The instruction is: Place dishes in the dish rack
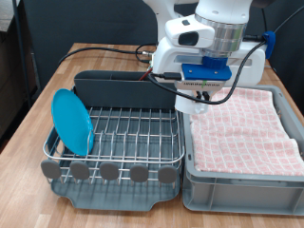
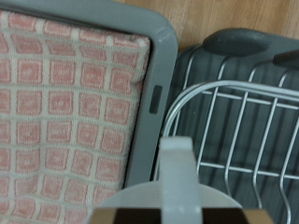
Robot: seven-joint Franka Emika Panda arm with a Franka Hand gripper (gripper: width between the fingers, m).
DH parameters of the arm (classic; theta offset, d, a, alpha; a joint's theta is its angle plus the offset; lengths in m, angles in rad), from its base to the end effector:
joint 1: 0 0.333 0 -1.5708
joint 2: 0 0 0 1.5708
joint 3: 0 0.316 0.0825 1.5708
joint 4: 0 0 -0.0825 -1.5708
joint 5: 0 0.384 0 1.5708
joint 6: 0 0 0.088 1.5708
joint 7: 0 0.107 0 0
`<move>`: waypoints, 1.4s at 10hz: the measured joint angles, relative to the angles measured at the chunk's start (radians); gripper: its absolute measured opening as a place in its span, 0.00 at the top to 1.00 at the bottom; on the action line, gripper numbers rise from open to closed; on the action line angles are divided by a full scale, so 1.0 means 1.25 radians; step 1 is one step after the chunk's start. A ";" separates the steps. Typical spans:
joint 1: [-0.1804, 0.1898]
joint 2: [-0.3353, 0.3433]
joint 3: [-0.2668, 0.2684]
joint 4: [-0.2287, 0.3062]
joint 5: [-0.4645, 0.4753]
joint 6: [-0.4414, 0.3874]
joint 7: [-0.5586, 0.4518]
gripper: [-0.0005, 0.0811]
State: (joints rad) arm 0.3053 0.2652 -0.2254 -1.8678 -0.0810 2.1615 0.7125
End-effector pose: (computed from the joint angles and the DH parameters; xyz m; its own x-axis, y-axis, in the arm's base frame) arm 0.6198 0.0540 0.3812 0.8340 -0.5415 0.1062 -0.5498 -0.8318 0.0761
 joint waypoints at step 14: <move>-0.020 0.097 -0.019 0.072 0.019 0.131 -0.005 0.91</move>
State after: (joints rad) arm 0.2798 0.3866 -0.2496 -1.7781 -0.0574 2.3250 0.7059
